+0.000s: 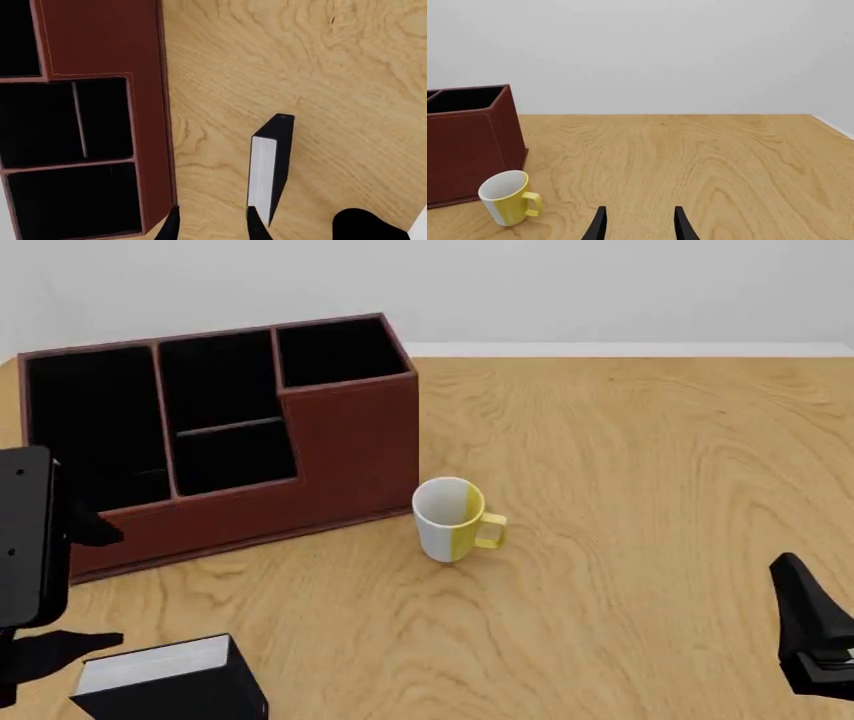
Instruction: Pick up the book and place it in the front compartment of the caddy.
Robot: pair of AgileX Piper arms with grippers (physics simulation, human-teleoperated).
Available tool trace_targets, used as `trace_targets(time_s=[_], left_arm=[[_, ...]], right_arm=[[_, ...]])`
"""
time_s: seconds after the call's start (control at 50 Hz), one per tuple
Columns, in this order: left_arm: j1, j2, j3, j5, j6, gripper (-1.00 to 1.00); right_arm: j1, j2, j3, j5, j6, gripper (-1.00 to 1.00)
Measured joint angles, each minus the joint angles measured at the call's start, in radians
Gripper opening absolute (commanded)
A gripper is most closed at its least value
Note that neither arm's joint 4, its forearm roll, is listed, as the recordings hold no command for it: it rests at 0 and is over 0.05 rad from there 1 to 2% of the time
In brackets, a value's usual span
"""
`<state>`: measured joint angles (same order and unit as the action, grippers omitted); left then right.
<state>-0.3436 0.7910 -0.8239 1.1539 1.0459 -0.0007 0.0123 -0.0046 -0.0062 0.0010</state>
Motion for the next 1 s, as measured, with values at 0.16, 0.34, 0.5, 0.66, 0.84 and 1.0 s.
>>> trace_targets(time_s=[0.16,0.34,0.5,0.66,0.84,1.0], left_arm=[[-0.047,0.016,0.022,-0.018,-0.031,1.00],[-0.118,0.034,0.029,-0.029,-0.084,1.00],[-0.167,0.050,0.034,-0.038,-0.129,1.00],[-0.219,0.072,0.042,-0.056,-0.177,1.00],[-0.264,0.097,0.056,-0.080,-0.229,1.00],[-0.290,0.117,0.084,-0.098,-0.275,1.00]], right_arm=[[0.000,0.000,0.000,0.000,0.000,1.00],[0.000,0.000,0.000,0.000,0.000,1.00],[0.000,0.000,0.000,0.000,0.000,1.00],[0.000,0.000,0.000,0.000,0.000,1.00],[0.000,0.000,0.000,0.000,0.000,1.00],[0.000,0.000,0.000,0.000,0.000,1.00]])
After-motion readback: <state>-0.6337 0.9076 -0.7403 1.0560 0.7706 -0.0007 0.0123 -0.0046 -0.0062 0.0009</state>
